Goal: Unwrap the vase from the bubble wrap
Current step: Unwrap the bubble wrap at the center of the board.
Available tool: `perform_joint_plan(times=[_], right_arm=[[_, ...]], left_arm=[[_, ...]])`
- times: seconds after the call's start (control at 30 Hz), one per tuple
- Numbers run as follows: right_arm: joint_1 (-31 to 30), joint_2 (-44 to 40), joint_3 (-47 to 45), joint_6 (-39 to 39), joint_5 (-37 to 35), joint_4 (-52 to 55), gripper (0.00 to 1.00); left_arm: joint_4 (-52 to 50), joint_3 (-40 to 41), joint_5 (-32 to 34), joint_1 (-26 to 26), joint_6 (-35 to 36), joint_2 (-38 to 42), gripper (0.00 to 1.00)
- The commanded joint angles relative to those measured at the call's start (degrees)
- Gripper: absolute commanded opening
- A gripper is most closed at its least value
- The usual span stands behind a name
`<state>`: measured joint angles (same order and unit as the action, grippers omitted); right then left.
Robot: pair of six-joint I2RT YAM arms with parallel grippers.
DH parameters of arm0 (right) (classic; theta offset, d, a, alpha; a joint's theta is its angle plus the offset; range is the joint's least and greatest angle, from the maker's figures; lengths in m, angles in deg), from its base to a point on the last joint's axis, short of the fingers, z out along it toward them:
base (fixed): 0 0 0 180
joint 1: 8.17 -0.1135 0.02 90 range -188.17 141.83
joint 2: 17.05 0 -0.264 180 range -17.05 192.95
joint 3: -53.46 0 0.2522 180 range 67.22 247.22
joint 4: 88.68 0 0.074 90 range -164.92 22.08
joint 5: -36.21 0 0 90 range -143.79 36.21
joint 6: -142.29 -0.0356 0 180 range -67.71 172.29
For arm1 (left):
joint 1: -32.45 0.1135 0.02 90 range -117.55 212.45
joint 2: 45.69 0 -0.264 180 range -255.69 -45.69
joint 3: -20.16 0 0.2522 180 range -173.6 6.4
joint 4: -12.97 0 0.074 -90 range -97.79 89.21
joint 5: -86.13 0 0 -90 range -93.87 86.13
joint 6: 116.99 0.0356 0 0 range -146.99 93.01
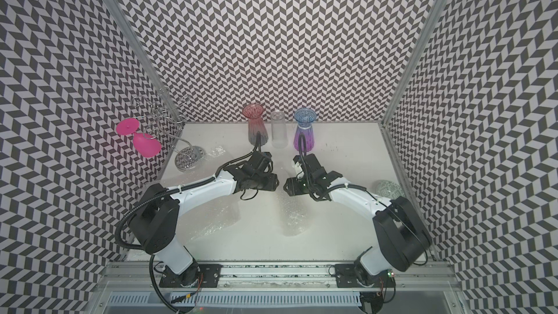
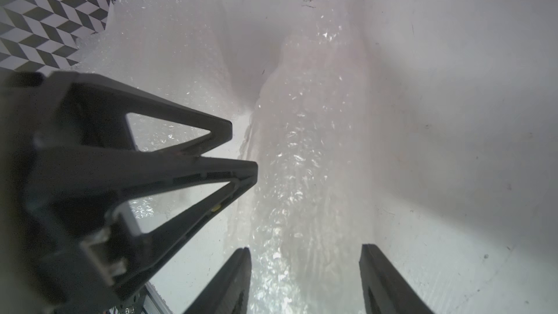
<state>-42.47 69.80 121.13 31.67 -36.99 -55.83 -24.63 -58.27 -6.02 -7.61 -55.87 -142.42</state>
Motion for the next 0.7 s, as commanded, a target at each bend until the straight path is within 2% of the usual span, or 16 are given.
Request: perform_joint_plan(times=[0.0,0.13,0.5,0.6,0.67], right_arm=[[0.2,1.9,2.0,2.4,2.1,-3.3,0.60],[0.2,4.9,3.1,3.3,2.7,-3.4,0.59],[0.2,10.1,5.1,4.4,3.6,-4.2,0.54],[0.3,10.9,5.5,5.1,3.5,-3.8,0.47],[0.3,10.8,5.3,5.1,3.3,-3.8,0.34]], left_arm=[[1.7,1.2,-0.3,0.9,0.5,-0.4,0.42],[2.5,2.7,-0.6,1.5,0.6,0.3,0.26],[3.0,4.0,-0.8,2.1,0.8,0.4,0.05],[3.1,4.4,-0.7,2.6,0.8,0.8,0.02],[3.0,4.6,-0.7,3.0,0.8,1.1,0.00]])
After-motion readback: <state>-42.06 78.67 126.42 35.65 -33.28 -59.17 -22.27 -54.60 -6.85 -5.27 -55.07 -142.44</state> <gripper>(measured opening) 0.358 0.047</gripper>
